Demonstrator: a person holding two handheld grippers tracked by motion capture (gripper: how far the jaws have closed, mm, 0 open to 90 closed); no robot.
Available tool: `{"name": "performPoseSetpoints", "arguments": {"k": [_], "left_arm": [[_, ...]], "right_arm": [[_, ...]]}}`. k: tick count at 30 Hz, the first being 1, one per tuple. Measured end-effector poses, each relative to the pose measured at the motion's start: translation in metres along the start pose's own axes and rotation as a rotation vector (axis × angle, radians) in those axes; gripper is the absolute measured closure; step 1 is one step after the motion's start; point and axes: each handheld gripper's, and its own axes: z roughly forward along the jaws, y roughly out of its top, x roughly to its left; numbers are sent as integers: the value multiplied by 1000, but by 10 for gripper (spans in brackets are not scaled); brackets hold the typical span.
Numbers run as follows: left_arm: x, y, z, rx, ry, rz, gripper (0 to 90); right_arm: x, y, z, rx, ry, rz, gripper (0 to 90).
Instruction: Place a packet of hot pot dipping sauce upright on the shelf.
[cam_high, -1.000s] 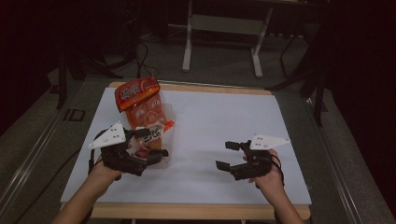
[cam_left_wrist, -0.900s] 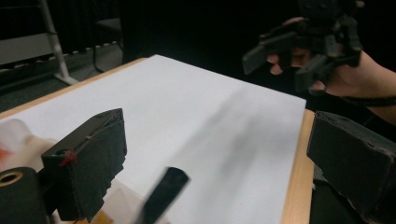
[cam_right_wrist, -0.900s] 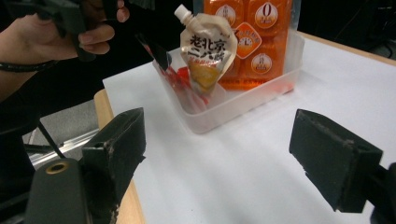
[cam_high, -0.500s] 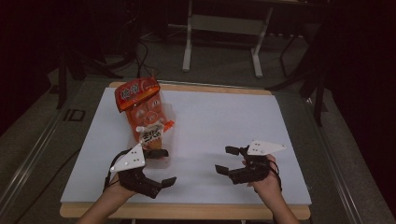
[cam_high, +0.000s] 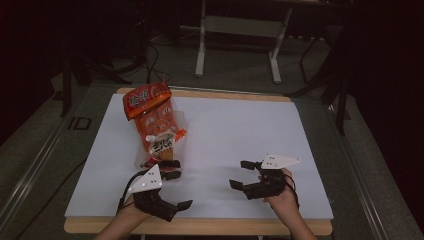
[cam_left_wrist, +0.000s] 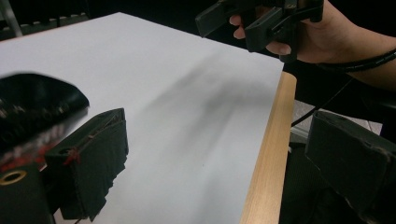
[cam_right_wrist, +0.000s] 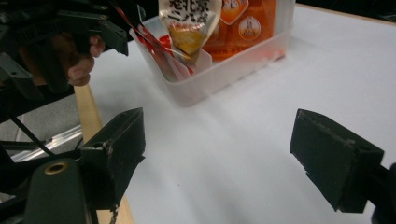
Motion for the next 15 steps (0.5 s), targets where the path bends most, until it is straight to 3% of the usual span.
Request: {"name": "performPoseSetpoints", "arguments": {"k": [8,15], "left_arm": [[-3,-16,11,35,13,18,64],[-5,-21,17,59,3,37,64]], "right_arm": [[-9,-12,5,19,-24,18,177],[-12,-17,8,38,-29,23,177]]}}
